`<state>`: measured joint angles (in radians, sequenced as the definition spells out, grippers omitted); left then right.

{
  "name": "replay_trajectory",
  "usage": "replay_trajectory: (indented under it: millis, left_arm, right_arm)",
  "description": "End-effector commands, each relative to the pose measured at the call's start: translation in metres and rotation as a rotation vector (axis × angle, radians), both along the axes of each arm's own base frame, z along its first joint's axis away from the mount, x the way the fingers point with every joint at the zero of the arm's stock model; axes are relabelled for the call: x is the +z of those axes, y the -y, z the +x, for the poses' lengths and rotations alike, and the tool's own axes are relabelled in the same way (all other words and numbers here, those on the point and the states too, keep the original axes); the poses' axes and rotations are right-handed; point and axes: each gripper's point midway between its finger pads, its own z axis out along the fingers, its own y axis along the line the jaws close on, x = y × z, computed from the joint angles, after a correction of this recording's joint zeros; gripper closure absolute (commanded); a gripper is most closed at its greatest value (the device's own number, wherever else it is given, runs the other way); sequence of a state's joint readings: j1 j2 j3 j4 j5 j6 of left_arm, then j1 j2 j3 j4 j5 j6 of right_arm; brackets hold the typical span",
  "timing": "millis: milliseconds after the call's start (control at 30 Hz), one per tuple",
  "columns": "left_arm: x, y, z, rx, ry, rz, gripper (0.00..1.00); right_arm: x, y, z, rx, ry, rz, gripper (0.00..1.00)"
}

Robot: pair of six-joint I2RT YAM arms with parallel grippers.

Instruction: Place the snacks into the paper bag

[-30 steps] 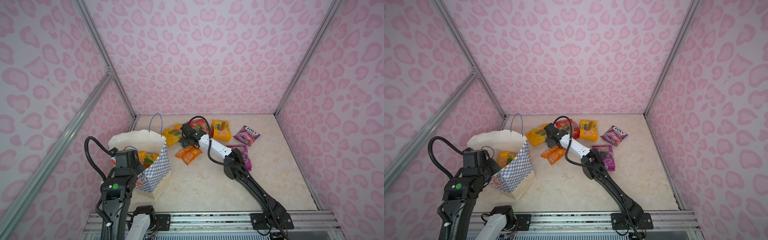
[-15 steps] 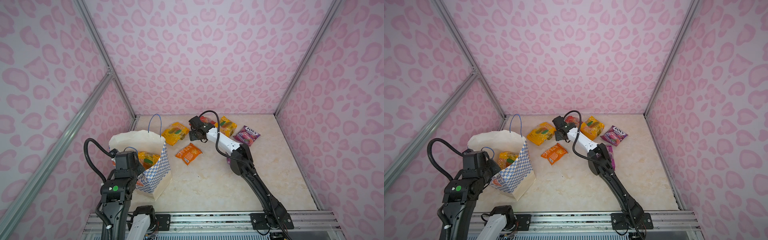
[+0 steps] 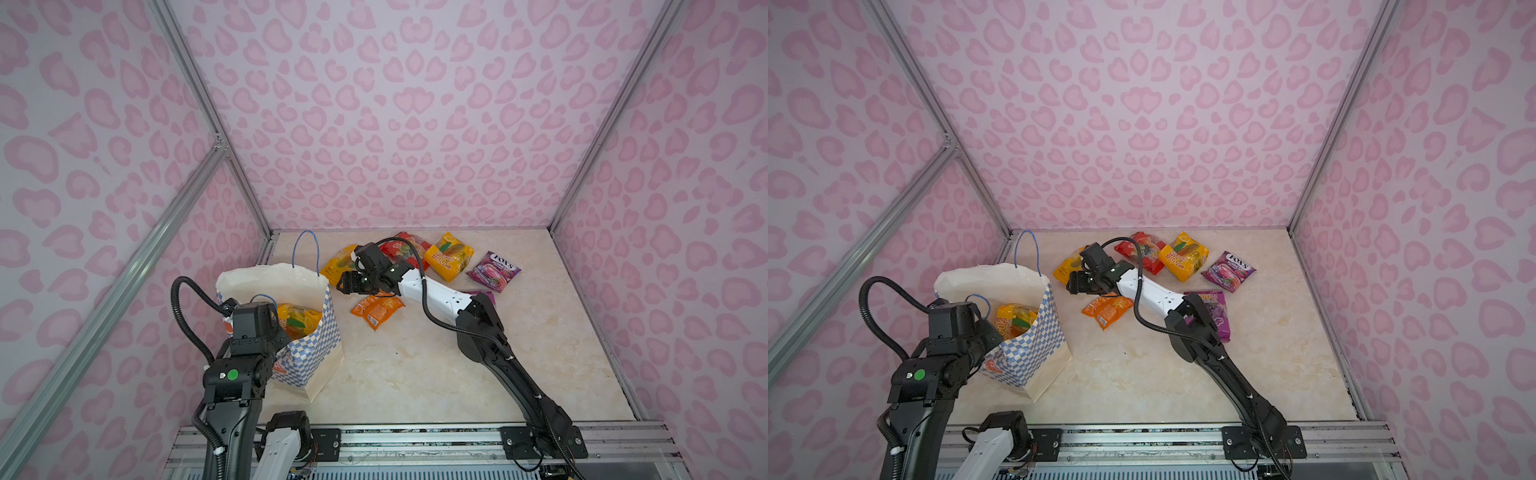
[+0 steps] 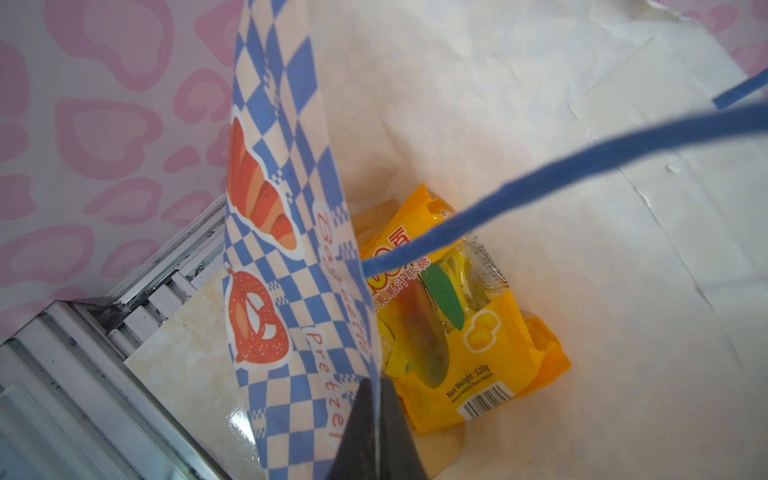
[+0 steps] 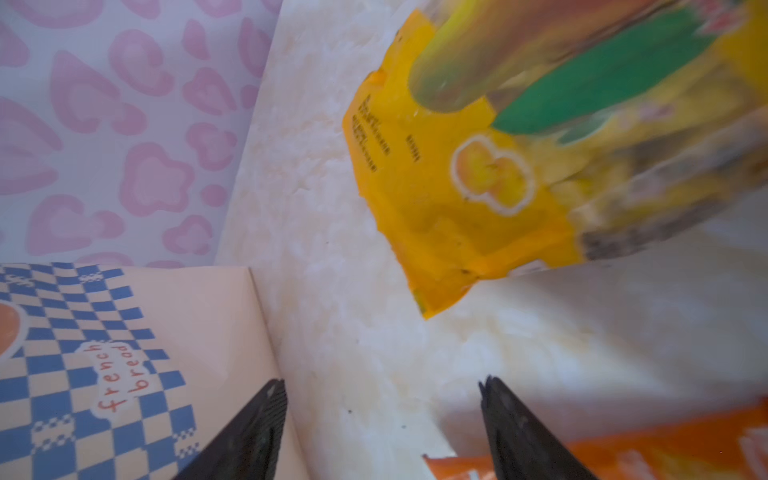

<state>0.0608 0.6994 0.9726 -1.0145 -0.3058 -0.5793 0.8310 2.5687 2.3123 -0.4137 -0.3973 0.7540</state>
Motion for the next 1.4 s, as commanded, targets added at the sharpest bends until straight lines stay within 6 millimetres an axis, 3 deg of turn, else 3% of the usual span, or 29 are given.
replay_trajectory:
  millis: [0, 300, 633, 733, 1100, 1367]
  left_arm:
    - [0.003, 0.0, 0.006, -0.001, 0.029, -0.004, 0.96]
    - [0.003, 0.001, 0.007, -0.011, 0.03, 0.0, 0.96]
    - [0.005, 0.003, 0.006, -0.021, 0.038, -0.005, 0.96]
    - [0.005, 0.003, 0.005, -0.023, 0.037, -0.007, 0.96]
    - [0.004, 0.005, 0.005, -0.027, 0.036, -0.016, 0.96]
    - [0.004, 0.003, 0.004, -0.023, 0.037, -0.007, 0.96]
  right_arm:
    - [0.001, -0.022, -0.003, -0.069, -0.135, 0.173, 0.23]
    - [-0.025, -0.023, 0.012, -0.245, -0.221, 0.328, 0.23]
    - [-0.036, -0.023, 0.034, -0.39, -0.225, 0.445, 0.3]
    - [-0.041, -0.022, 0.042, -0.424, -0.224, 0.477, 0.43]
    - [-0.061, -0.002, 0.052, -0.471, -0.183, 0.423, 0.61]
    - [-0.047, 0.004, 0.054, -0.431, -0.123, 0.413, 0.8]
